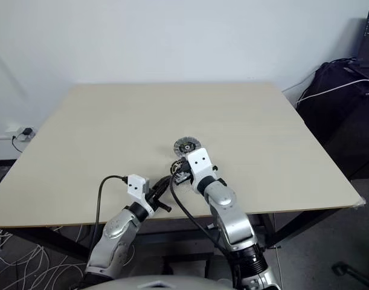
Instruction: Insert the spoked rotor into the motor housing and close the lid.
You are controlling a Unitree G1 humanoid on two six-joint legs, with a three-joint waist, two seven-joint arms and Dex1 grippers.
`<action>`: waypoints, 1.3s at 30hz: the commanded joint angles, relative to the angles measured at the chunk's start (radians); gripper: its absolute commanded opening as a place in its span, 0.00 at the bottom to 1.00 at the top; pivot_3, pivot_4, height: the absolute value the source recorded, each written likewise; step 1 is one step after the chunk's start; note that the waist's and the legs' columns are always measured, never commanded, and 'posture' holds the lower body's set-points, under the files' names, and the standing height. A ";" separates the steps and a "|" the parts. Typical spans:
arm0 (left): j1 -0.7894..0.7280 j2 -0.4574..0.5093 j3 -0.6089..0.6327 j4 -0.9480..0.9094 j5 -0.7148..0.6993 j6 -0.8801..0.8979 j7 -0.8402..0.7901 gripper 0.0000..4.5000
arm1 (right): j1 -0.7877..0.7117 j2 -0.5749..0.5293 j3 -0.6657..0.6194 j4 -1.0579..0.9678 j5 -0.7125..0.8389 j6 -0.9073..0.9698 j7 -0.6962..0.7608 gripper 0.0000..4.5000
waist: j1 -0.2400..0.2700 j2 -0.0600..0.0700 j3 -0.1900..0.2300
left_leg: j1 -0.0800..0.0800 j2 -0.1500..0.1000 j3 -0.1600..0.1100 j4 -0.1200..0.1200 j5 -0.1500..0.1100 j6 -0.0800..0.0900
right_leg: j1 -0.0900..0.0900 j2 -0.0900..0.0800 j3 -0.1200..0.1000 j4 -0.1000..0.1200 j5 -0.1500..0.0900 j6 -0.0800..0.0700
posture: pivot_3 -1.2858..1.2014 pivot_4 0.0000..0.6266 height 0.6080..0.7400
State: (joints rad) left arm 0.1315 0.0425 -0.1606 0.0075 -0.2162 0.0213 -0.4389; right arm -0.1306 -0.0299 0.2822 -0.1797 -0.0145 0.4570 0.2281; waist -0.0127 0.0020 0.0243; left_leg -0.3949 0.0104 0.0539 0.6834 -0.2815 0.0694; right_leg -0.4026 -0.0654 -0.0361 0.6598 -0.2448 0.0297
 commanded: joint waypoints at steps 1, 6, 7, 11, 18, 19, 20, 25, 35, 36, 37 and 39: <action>-0.025 -0.004 0.001 -0.007 -0.010 -0.005 -0.008 0.01 | -0.072 0.018 -0.030 0.099 -0.019 -0.040 -0.042 0.00 | 0.000 0.000 0.000 | 0.000 0.000 0.000 0.000 0.000 0.000 | 0.000 0.000 0.000 0.000 0.000 0.000 | 0.52 0.00 1.00; -0.020 0.001 0.001 -0.016 0.000 -0.014 -0.001 0.01 | -0.160 0.024 -0.037 0.287 -0.029 -0.086 -0.046 0.00 | -0.001 0.000 0.000 | -0.001 0.000 0.000 0.000 0.000 0.000 | 0.000 0.001 0.000 0.000 0.000 0.000 | 0.52 0.00 1.00; -0.018 0.002 0.002 -0.018 0.001 -0.015 0.002 0.01 | -0.172 0.026 -0.040 0.315 -0.028 -0.095 -0.045 0.00 | -0.001 0.000 0.000 | -0.001 0.000 0.000 0.000 0.000 0.000 | 0.000 0.002 0.000 0.000 0.000 -0.001 | 0.52 0.00 1.00; -0.007 0.006 0.010 -0.030 0.003 -0.017 0.012 0.01 | -0.204 0.035 -0.044 0.403 -0.024 -0.125 -0.038 0.00 | -0.001 0.000 0.000 | -0.001 0.000 0.000 0.000 0.000 0.000 | 0.003 0.003 0.000 0.000 0.000 -0.001 | 0.52 0.00 1.00; 0.008 0.008 0.018 -0.046 0.002 -0.017 0.029 0.01 | -0.208 0.042 -0.014 0.561 -0.043 -0.105 -0.003 0.00 | -0.004 0.001 0.000 | 0.000 0.000 0.000 0.000 0.000 0.000 | 0.003 0.002 0.000 0.000 0.000 0.000 | 0.52 0.00 1.00; 0.010 0.008 0.018 -0.047 0.002 -0.018 0.031 0.01 | -0.209 0.039 -0.006 0.581 -0.054 -0.091 0.000 0.00 | -0.006 0.001 -0.001 | 0.001 0.000 0.000 0.000 0.000 0.000 | 0.003 0.002 0.000 0.000 0.000 0.000 | 0.52 0.00 1.00; 0.011 0.008 0.019 -0.048 0.003 -0.018 0.032 0.01 | -0.209 0.034 0.002 0.597 -0.065 -0.085 0.001 0.00 | -0.007 0.001 -0.002 | 0.002 0.000 0.000 0.000 0.000 0.000 | 0.003 0.001 0.000 0.000 0.000 0.000 | 0.52 0.00 1.00; 0.013 0.008 0.019 -0.050 0.001 -0.016 0.036 0.01 | -0.193 0.029 -0.021 0.516 -0.049 -0.102 0.010 0.00 | -0.008 0.004 -0.007 | 0.006 0.000 0.000 0.000 0.000 0.000 | 0.005 0.000 0.000 0.000 0.000 0.000 | 0.52 0.00 1.00; -0.004 -0.001 0.011 -0.027 -0.009 -0.011 0.027 0.00 | -0.148 -0.158 0.073 0.135 -0.068 0.016 0.226 0.27 | 0.001 0.004 -0.007 | -0.004 -0.001 0.000 0.000 0.000 0.000 | -0.003 -0.001 0.002 0.000 0.000 0.000 | 0.52 0.00 1.00; -0.005 -0.003 0.010 -0.025 -0.009 -0.012 0.026 0.00 | -0.148 -0.174 0.081 0.122 -0.074 0.026 0.234 0.35 | 0.001 0.004 -0.007 | -0.003 -0.001 0.000 0.000 0.000 0.000 | -0.003 -0.001 0.001 0.000 0.000 -0.001 | 0.52 0.00 1.00; -0.006 -0.004 0.010 -0.024 -0.009 -0.011 0.025 0.00 | -0.150 -0.187 0.087 0.114 -0.081 0.035 0.238 0.42 | 0.001 0.004 -0.007 | -0.003 0.000 0.000 0.000 0.000 0.000 | -0.003 -0.001 0.001 0.000 0.000 -0.001 | 0.52 0.00 1.00; -0.007 -0.007 0.008 -0.021 -0.008 -0.011 0.023 0.00 | -0.160 -0.232 0.118 0.098 -0.106 0.049 0.273 0.56 | 0.001 0.004 -0.006 | -0.003 0.000 0.000 0.000 0.000 0.000 | -0.003 -0.001 -0.001 0.000 0.000 -0.001 | 0.52 0.00 1.00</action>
State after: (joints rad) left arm 0.1412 0.0417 -0.1494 0.0030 -0.2156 0.0190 -0.4116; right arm -0.2659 -0.2392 0.3870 -0.0304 -0.0997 0.4965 0.4728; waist -0.0112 0.0062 0.0178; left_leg -0.3980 0.0100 0.0536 0.6834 -0.2813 0.0699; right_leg -0.4052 -0.0659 -0.0371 0.6599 -0.2450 0.0283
